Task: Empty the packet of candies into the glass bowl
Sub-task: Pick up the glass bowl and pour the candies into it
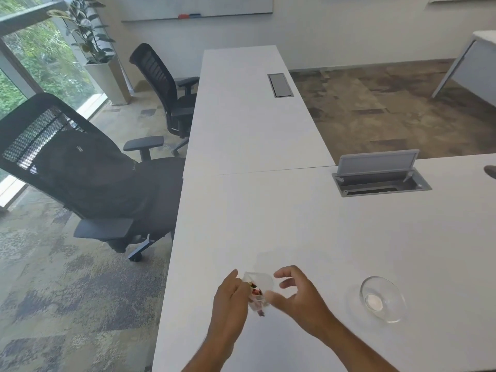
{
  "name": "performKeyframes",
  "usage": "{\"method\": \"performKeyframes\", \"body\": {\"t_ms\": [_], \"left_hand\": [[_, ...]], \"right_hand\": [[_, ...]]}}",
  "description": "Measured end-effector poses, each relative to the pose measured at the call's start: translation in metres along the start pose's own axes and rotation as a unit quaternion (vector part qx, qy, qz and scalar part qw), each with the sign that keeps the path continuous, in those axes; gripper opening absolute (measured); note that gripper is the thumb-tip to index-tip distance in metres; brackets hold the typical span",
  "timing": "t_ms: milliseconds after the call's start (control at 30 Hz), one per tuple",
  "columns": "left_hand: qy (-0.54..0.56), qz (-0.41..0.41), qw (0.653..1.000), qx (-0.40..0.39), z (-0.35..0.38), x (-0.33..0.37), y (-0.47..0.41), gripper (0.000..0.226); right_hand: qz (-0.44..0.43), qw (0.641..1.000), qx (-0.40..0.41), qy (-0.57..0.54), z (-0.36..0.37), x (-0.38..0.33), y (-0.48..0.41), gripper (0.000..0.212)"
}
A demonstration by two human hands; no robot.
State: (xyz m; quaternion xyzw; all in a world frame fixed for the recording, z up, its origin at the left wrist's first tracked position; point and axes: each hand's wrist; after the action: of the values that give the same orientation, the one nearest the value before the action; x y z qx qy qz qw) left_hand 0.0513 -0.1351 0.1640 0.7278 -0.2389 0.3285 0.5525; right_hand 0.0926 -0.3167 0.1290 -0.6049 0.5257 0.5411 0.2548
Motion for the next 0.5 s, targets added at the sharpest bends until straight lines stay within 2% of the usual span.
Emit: {"method": "performKeyframes", "body": {"t_ms": [100, 167, 200, 267, 333, 433, 500], "left_hand": [[0.020, -0.006, 1.000, -0.007, 0.003, 0.003, 0.003, 0.020], [0.034, -0.007, 0.999, -0.019, 0.005, 0.004, 0.004, 0.029], [0.031, -0.008, 0.999, -0.027, 0.006, 0.005, 0.005, 0.033], [0.023, -0.009, 0.999, -0.045, 0.008, 0.004, 0.005, 0.037], [0.032, -0.015, 0.998, -0.047, 0.010, 0.001, 0.000, 0.049], [0.063, -0.015, 0.997, -0.030, 0.015, -0.002, -0.010, 0.061], [0.109, -0.019, 0.994, -0.012, 0.020, -0.006, -0.020, 0.047]], "right_hand": [[0.010, 0.996, -0.070, 0.048, 0.007, 0.013, 0.001, 0.086], [0.007, 0.993, -0.086, 0.075, 0.015, 0.016, 0.001, 0.089], [0.001, 0.994, -0.084, 0.075, 0.019, 0.018, 0.002, 0.083], [-0.019, 0.997, -0.060, 0.053, 0.026, 0.020, 0.002, 0.056], [-0.035, 0.999, -0.017, 0.031, 0.028, 0.020, 0.003, 0.032], [-0.031, 0.999, 0.037, 0.008, 0.020, 0.021, 0.005, 0.020], [-0.011, 0.998, 0.056, -0.025, 0.012, 0.025, 0.007, 0.022]]}}
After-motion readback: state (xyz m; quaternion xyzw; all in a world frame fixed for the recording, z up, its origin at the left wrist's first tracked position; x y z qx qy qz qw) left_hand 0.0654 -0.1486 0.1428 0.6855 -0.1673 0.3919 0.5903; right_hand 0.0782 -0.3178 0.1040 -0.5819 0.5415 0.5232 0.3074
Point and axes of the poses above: each hand's wrist, its own y-axis away from the middle knuckle, its own z-axis out of the palm, x = y × z, and after that the axes turned 8 degrees about -z, right-handed
